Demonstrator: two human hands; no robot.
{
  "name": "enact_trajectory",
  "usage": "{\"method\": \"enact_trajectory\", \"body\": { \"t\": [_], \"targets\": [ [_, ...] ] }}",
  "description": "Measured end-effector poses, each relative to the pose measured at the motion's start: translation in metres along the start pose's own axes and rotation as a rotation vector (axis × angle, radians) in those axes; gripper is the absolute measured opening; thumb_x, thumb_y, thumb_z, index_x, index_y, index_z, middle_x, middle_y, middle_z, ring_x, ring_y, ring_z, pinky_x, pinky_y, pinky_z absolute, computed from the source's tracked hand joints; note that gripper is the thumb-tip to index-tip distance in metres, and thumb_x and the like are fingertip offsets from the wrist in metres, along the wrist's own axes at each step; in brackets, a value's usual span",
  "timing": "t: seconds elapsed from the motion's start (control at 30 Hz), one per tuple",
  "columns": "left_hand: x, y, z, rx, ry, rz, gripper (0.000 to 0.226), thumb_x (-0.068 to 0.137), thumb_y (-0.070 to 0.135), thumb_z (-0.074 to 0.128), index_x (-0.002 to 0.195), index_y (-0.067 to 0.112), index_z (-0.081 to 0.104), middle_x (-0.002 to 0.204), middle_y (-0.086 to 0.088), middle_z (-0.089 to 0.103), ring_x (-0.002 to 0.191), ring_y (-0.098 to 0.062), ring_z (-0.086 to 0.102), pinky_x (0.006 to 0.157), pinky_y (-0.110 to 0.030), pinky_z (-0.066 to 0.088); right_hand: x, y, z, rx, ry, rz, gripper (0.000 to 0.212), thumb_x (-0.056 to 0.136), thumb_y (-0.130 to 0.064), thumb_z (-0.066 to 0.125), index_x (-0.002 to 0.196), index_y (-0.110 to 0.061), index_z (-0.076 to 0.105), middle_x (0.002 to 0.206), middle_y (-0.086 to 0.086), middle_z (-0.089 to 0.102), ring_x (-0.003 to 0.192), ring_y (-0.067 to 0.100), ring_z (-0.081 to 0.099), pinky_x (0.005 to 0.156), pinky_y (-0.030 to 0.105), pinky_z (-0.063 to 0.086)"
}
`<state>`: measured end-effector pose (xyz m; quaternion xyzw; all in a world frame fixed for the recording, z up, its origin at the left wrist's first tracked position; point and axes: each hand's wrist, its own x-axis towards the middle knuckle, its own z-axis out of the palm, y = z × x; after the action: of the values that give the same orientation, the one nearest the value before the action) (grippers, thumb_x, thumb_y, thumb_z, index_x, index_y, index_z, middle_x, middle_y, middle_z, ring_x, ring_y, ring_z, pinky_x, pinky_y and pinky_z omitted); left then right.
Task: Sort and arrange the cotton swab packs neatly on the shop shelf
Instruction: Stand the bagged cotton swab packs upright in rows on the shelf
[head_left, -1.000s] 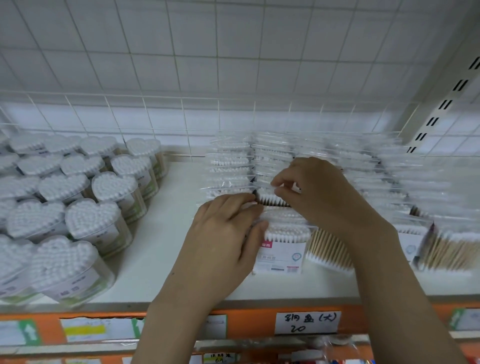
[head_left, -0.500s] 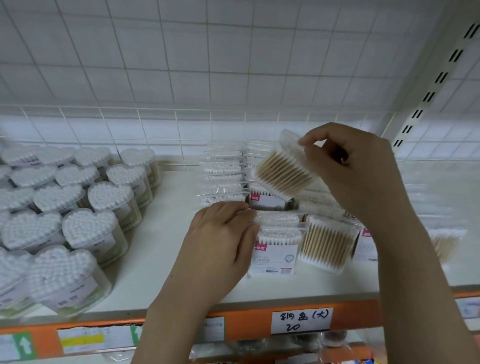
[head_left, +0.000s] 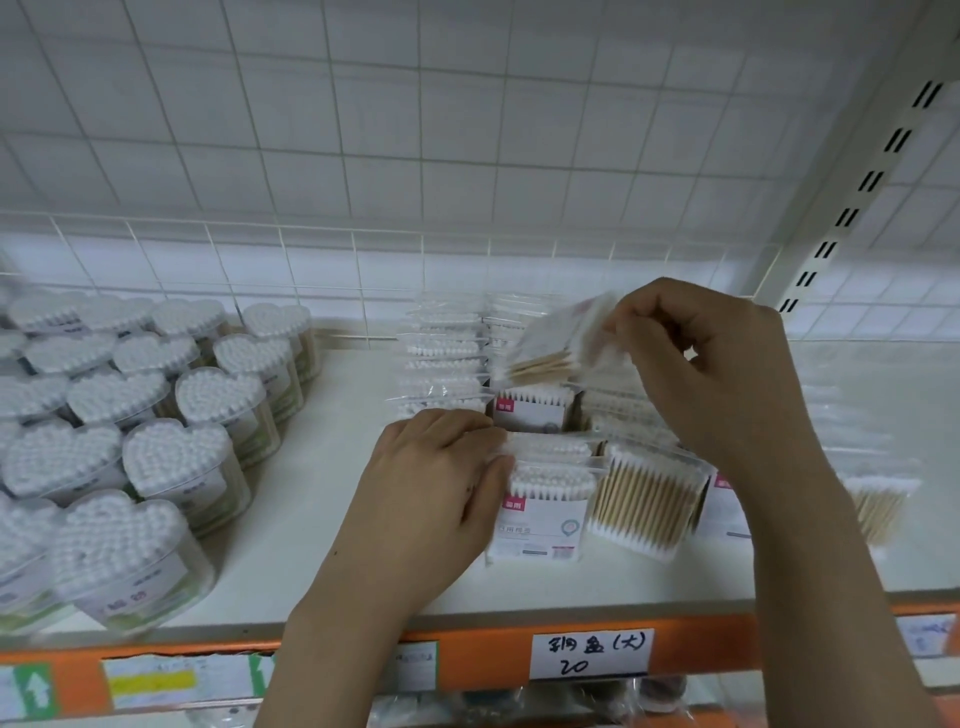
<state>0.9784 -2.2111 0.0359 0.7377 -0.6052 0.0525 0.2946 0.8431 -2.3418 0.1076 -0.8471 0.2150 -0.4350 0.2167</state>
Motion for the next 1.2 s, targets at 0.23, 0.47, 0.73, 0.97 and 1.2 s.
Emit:
{"method": "enact_trajectory", "body": {
  "t": [0.23, 0.47, 0.73, 0.97, 1.2],
  "targets": [
    [0.002, 0.002, 0.0, -0.004, 0.013, -0.029, 0.041, 0.087, 0.033, 0.037, 0.101, 0.014, 0.07, 0.104, 0.002, 0.067, 0.095, -0.019, 0.062, 0.081, -0.038, 0.049, 0.002, 0.014, -0.006, -0.104, -0.084, 0.019, 0.012, 0.08, -0.01, 0.067, 0.081, -0.022, 0.067, 0.069, -0.019, 0.061, 0.071, -0.001, 0.058, 0.063, 0.005, 0.042],
    [0.008, 0.006, 0.0, 0.013, 0.024, -0.067, 0.03, 0.086, 0.031, 0.05, 0.099, 0.014, 0.071, 0.098, 0.002, 0.068, 0.09, -0.021, 0.062, 0.077, -0.041, 0.05, 0.01, 0.023, -0.007, -0.188, -0.138, -0.053, 0.017, 0.083, -0.005, 0.065, 0.095, -0.015, 0.061, 0.078, -0.011, 0.064, 0.08, -0.002, 0.059, 0.07, 0.006, 0.044],
    [0.009, 0.011, 0.003, 0.011, 0.065, -0.101, 0.028, 0.083, 0.028, 0.057, 0.104, 0.015, 0.069, 0.105, 0.003, 0.066, 0.091, -0.02, 0.062, 0.077, -0.042, 0.051, 0.007, 0.036, 0.006, -0.21, -0.298, -0.065, 0.015, 0.084, -0.009, 0.063, 0.093, -0.021, 0.066, 0.075, -0.022, 0.059, 0.08, -0.008, 0.058, 0.072, 0.001, 0.039],
    [0.009, 0.013, 0.007, 0.011, 0.105, -0.145, 0.041, 0.083, 0.035, 0.054, 0.118, 0.015, 0.061, 0.126, -0.002, 0.054, 0.099, -0.021, 0.061, 0.082, -0.043, 0.049, -0.005, 0.05, 0.027, -0.172, -0.449, 0.024, 0.015, 0.088, -0.014, 0.058, 0.091, -0.028, 0.064, 0.074, -0.017, 0.064, 0.07, -0.002, 0.061, 0.066, 0.015, 0.05],
    [0.017, 0.015, 0.008, 0.081, 0.119, -0.145, 0.045, 0.084, 0.039, 0.045, 0.115, 0.011, 0.063, 0.114, -0.002, 0.063, 0.103, -0.024, 0.059, 0.085, -0.04, 0.048, -0.001, 0.056, 0.025, -0.121, -0.437, 0.035, 0.018, 0.091, -0.021, 0.052, 0.099, -0.031, 0.064, 0.084, -0.017, 0.065, 0.079, -0.001, 0.06, 0.071, 0.011, 0.047]
  ]
}}
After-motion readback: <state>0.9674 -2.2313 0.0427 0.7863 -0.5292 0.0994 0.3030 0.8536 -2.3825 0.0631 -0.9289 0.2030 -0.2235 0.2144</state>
